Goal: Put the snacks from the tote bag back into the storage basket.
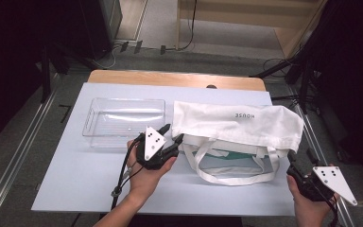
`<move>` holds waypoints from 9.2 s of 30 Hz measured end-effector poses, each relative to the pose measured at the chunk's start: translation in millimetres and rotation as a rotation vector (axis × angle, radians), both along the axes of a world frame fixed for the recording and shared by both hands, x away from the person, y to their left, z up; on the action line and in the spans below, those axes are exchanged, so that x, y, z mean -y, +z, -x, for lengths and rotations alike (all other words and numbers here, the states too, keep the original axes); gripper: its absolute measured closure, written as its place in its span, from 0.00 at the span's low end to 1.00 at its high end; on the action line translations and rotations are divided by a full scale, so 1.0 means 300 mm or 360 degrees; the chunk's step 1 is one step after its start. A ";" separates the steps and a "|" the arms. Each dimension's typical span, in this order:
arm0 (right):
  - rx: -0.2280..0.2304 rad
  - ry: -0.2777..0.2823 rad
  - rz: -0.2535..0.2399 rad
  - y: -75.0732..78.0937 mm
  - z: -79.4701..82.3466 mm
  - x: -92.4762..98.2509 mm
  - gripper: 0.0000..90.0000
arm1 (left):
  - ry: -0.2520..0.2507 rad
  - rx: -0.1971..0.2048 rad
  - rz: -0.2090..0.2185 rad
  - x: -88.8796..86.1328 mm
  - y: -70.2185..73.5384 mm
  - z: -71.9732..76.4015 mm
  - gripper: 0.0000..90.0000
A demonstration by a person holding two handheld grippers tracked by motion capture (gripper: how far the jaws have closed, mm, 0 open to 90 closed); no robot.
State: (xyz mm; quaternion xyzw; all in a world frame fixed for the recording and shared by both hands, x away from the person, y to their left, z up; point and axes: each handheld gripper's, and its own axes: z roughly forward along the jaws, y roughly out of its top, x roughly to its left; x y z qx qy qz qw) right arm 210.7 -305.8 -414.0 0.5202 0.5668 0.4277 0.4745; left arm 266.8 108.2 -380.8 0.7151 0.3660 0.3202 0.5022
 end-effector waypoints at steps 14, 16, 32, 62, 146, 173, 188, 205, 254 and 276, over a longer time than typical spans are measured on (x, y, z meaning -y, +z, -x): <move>0.0033 0.0188 -0.0214 0.010 0.022 0.063 0.95 | -0.0046 0.0137 -0.0135 0.025 0.013 0.006 0.90; 0.0033 0.0184 -0.0214 0.009 0.023 0.062 0.95 | -0.0093 0.0106 -0.0123 0.020 0.022 0.001 0.95; -0.0011 -0.0031 -0.0356 0.011 0.105 0.006 0.67 | -0.0196 -0.0050 0.0149 -0.019 0.047 -0.025 1.00; -0.0410 0.0347 -0.0780 -0.174 -0.036 -0.336 0.26 | -0.0175 -0.0065 0.0148 -0.014 0.027 -0.021 0.98; -0.0117 0.0069 0.0043 0.026 -0.023 -0.267 0.43 | -0.0397 -0.0192 0.0283 0.161 0.179 -0.141 0.99; 0.0082 0.0478 -0.0304 0.255 -0.107 -0.099 0.92 | -0.0466 -0.0088 0.0008 0.265 0.155 -0.174 0.81; -0.0070 0.0495 -0.0238 0.240 -0.178 -0.120 0.91 | -0.0226 -0.0487 -0.0151 0.424 -0.054 -0.364 0.97; -0.0297 0.0413 -0.0370 0.152 -0.347 -0.011 0.92 | -0.0310 -0.0407 0.0021 0.350 -0.037 -0.317 0.67; -0.0710 0.0358 -0.0603 -0.190 -0.456 -0.033 0.68 | -0.0586 -0.0302 0.0190 0.298 0.014 -0.225 0.81; -0.0325 0.0690 -0.0514 -0.028 -0.309 -0.147 0.36 | -0.0233 -0.0556 -0.0013 0.265 -0.173 -0.244 0.68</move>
